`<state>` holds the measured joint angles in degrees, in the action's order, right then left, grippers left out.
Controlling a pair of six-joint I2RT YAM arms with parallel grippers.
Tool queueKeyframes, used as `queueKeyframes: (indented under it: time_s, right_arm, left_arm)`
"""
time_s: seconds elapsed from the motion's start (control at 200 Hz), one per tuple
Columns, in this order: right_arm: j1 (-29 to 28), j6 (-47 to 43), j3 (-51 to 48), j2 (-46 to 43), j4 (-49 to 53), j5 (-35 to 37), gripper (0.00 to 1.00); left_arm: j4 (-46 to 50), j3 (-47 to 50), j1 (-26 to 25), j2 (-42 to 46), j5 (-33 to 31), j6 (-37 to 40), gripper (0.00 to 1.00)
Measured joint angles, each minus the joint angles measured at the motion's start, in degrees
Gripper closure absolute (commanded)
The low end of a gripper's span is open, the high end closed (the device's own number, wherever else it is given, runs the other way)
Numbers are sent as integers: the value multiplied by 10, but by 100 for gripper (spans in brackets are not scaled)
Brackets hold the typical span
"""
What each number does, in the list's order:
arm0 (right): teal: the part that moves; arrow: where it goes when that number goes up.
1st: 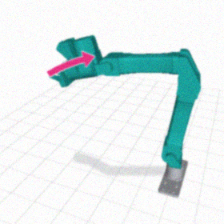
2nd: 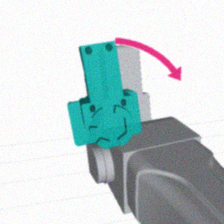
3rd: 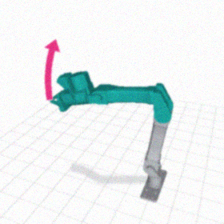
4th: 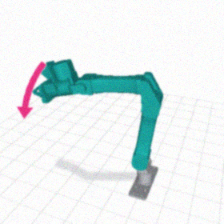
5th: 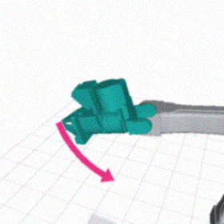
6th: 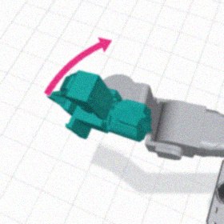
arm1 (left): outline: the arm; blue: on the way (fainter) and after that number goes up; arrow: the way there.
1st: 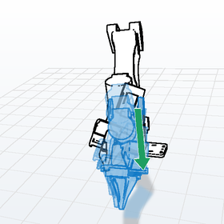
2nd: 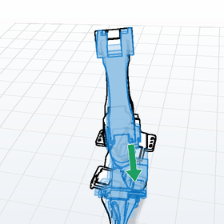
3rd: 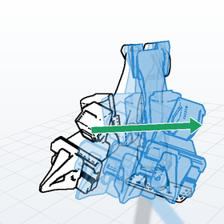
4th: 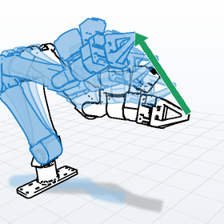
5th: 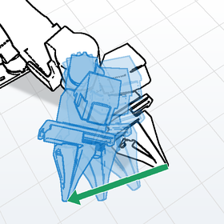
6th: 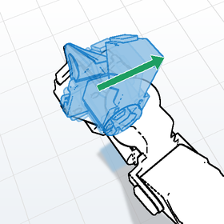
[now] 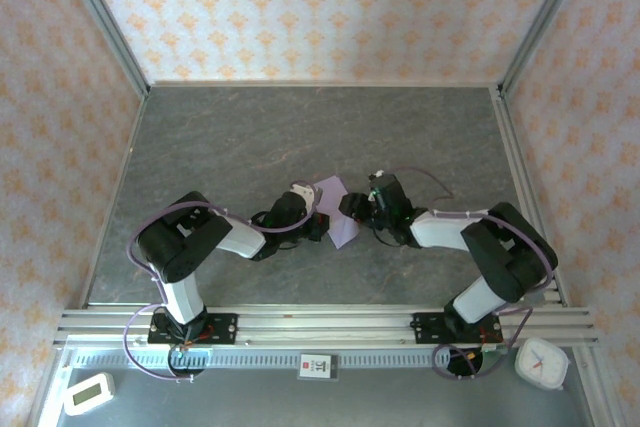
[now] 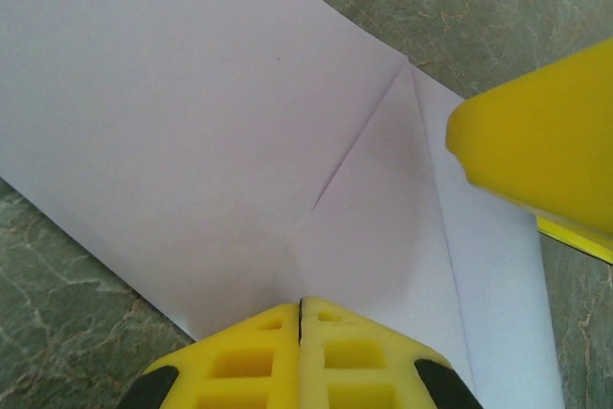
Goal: Fold a paper plane with a square sheet of paper (pick it up from the middle)
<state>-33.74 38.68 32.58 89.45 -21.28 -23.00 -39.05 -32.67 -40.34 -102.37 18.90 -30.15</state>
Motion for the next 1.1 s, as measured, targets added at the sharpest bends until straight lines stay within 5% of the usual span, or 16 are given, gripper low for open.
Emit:
queueKeyframes:
  time_s: [0.21,0.46,1.101]
  right_arm:
    - [18,-37,-10,22,-17,-39,62]
    - [20,-64,-19,24,-48,-87,54]
    - [69,-109,-18,33,-53,-116,58]
  left_arm:
    - [0,0,0,0,0,0,100]
    - [0,0,0,0,0,0,100]
    - [0,0,0,0,0,0,100]
